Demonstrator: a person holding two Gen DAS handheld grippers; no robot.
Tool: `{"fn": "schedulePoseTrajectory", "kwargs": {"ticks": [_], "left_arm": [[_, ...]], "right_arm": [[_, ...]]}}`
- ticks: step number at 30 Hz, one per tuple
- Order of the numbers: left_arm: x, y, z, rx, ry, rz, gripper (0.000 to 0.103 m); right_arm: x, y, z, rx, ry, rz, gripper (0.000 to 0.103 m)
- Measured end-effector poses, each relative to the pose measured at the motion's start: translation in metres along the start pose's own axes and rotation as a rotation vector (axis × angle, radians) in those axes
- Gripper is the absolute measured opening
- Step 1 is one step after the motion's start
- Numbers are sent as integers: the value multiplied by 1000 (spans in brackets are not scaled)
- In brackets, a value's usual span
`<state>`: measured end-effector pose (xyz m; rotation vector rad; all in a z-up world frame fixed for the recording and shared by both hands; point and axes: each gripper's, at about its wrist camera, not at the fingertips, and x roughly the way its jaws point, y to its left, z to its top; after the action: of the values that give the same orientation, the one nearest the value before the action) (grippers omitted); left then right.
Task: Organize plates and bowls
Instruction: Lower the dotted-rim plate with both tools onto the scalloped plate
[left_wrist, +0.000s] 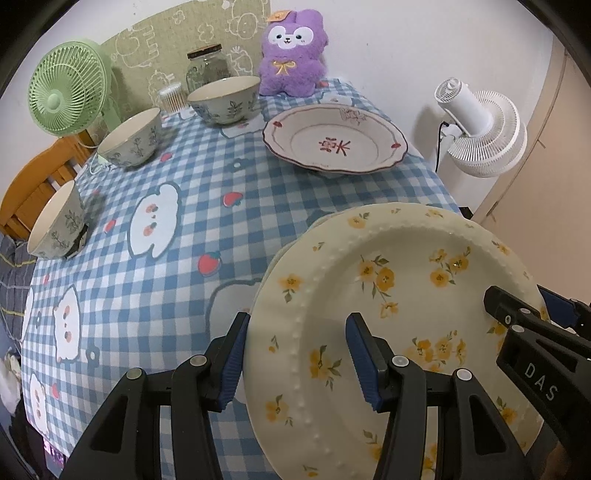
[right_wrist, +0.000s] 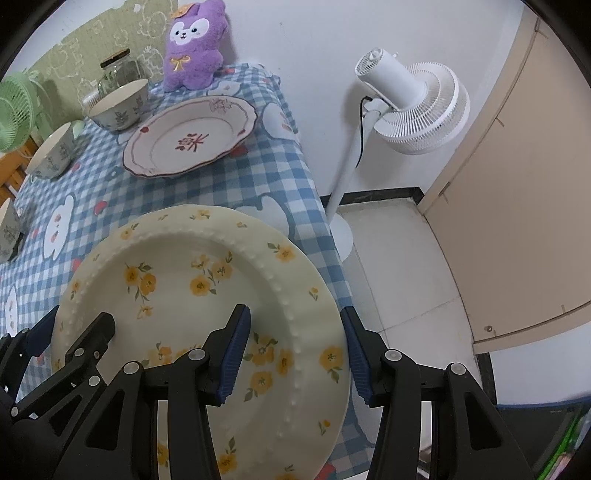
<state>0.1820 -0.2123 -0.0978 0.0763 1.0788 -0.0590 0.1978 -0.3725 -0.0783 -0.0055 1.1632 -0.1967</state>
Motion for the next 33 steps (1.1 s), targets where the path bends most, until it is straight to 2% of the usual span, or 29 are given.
{"fn": "schedulePoseTrajectory", "kwargs": {"ticks": [10,33], "left_arm": [[7,-1,2,16,-1,23,54],[17,0,5,14,-31,62,53]], "right_arm": [[12,4,1,-1,24,11,54],[21,9,12,-27,-5,-6,54]]}}
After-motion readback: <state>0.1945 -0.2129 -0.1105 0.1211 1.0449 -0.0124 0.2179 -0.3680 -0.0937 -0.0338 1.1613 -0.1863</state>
